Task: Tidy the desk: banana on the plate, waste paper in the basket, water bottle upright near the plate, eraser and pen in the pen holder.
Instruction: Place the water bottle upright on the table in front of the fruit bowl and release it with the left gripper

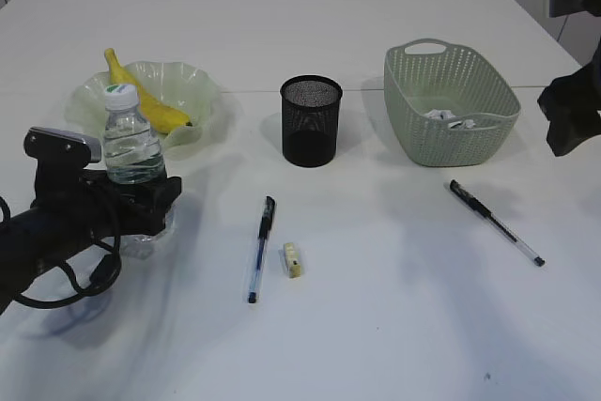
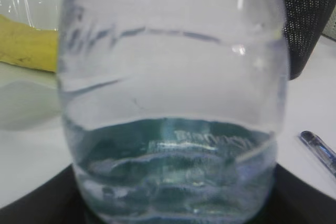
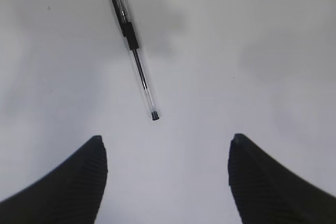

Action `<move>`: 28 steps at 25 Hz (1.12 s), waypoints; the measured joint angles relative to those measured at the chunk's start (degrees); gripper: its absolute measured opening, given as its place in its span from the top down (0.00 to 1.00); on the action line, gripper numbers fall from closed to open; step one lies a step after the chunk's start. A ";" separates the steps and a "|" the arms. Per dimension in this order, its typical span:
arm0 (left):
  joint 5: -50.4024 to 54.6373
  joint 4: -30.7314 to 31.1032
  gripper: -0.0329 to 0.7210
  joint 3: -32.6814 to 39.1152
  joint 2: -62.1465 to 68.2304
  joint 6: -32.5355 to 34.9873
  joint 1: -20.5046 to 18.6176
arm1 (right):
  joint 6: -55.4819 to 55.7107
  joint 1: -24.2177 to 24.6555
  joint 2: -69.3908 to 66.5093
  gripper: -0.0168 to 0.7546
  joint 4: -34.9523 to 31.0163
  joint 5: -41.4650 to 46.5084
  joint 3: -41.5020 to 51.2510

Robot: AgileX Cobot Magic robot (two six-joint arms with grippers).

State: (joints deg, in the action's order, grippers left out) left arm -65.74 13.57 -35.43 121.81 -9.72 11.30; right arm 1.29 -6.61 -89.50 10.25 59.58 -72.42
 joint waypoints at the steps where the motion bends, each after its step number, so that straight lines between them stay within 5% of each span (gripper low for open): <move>1: 0.00 -0.48 0.28 0.48 -0.08 0.00 0.00 | 0.00 0.00 0.00 0.29 0.00 0.00 0.00; 9: 0.00 -1.69 0.20 2.55 -0.78 0.21 0.00 | 0.00 0.00 0.00 0.29 0.00 0.00 0.00; 28: 0.00 -1.59 0.19 2.84 -15.99 0.33 0.00 | 0.00 0.00 0.00 0.29 0.00 0.00 0.00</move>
State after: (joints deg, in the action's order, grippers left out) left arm -65.74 11.98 -32.58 105.81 -9.40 11.30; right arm 1.29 -6.61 -89.50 10.25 59.58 -72.42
